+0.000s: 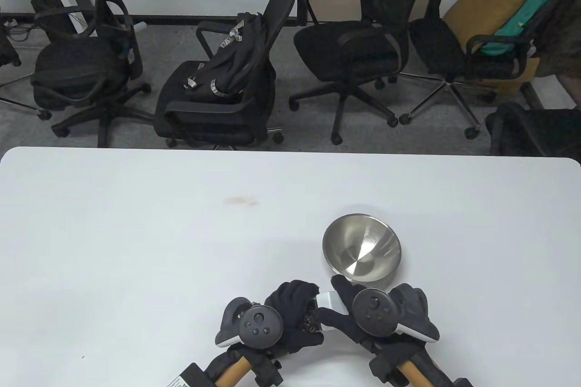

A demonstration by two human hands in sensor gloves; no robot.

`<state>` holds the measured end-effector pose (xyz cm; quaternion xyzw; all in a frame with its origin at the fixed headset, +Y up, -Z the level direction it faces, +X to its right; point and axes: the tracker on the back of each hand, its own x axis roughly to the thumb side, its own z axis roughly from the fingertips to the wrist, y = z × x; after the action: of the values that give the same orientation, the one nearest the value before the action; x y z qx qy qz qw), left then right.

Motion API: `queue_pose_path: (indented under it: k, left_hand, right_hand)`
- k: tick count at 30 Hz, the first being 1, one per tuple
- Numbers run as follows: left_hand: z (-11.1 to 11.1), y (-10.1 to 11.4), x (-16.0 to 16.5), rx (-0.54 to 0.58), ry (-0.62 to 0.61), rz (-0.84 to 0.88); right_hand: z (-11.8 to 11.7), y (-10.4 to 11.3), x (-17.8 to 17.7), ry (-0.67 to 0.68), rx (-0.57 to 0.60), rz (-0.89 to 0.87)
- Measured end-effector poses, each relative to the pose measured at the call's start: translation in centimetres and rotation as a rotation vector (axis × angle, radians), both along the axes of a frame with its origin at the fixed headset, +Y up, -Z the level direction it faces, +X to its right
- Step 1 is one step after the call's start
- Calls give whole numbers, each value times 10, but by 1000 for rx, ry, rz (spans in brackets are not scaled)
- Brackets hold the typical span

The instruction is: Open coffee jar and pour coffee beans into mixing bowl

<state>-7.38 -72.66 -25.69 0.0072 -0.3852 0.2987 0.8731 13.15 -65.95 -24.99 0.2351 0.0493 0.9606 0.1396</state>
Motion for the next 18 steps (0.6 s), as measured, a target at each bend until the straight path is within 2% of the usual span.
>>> queue_pose_path:
  k: [6, 13, 18]
  left_hand:
    - [0, 0, 0, -3, -10, 5]
    - [0, -1, -1, -3, -26, 12]
    - [-3, -1, -6, -15, 1, 28]
  right_hand:
    - [-1, 2, 3, 34, -10, -67]
    - [2, 9, 5, 81, -3, -65]
    - [4, 23, 17, 47, 48, -75]
